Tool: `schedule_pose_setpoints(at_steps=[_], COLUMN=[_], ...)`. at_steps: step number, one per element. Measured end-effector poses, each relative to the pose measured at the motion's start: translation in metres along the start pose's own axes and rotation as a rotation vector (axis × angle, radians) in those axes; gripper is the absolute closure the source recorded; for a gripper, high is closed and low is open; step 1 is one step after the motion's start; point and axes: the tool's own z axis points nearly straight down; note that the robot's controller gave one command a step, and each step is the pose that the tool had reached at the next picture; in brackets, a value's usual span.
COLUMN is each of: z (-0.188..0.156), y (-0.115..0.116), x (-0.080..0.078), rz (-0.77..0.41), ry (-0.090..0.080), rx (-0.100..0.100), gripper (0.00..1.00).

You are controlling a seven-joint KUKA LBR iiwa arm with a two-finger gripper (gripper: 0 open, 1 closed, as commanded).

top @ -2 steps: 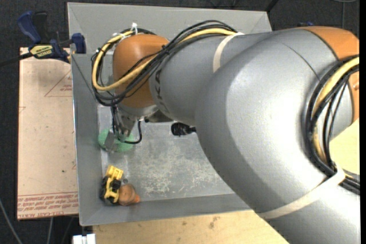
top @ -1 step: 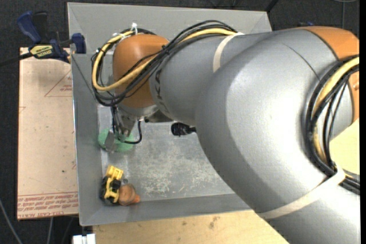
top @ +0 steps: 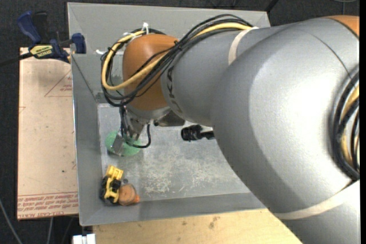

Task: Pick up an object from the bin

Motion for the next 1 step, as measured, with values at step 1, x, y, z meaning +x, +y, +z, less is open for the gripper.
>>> schedule_pose_setpoints(at_steps=[1], z=[-0.0131], y=[-0.0020], x=[0.0258], rz=[-0.008], ry=[-0.004], rx=[-0.003], gripper=[1.00])
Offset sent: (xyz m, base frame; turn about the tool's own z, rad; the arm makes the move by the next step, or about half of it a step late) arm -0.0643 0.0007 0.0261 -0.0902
